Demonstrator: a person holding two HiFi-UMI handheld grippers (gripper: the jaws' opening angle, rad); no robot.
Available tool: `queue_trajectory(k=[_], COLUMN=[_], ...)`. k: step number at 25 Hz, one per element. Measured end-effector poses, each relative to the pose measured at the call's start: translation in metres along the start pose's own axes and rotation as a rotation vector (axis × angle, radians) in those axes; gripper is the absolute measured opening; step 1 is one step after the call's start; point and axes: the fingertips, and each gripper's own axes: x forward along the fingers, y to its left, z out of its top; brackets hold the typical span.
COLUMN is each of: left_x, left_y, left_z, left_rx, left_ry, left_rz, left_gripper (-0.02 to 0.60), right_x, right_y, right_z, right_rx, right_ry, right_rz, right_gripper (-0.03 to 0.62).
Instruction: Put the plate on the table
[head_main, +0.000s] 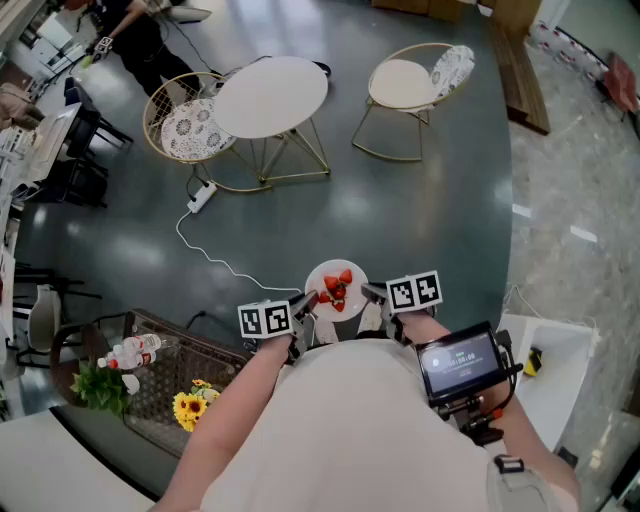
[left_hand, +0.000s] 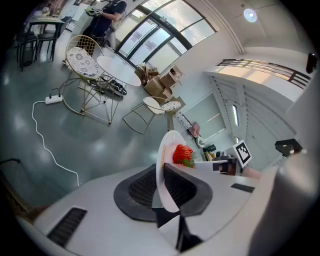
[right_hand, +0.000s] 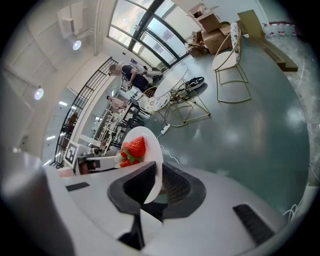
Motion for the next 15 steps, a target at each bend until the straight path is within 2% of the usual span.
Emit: queue_trajectory(k=[3,5,10,15], left_x=[-0.003,-0.003,0.001,0.001], left_y=[0.009,0.012,0.017,0.012], left_z=[0.038,0.046,0.047,0.045], left_rx=[-0.011,-0.019,-0.001,-0.006], left_ry=[-0.065,-0.083,-0.076,-0.027], left_rz=[0.022,0.021,0.006,-0.012], left_gripper=[0.023,0.025,0.025,0.025], right_x=[0.018,0.022,0.026,0.019], right_y=[0.013,0.016,0.013,0.016], right_z=[0.043,0.053,0.052,0.053], right_rx=[-0.076,-0.093,-0.079,-0.062], right_ry=[-0.012,-0.020,-0.038,-0.037], right_rz=[0.030,0.041,0.033,0.030], right_gripper=[0.032,0.032,0.032,0.032])
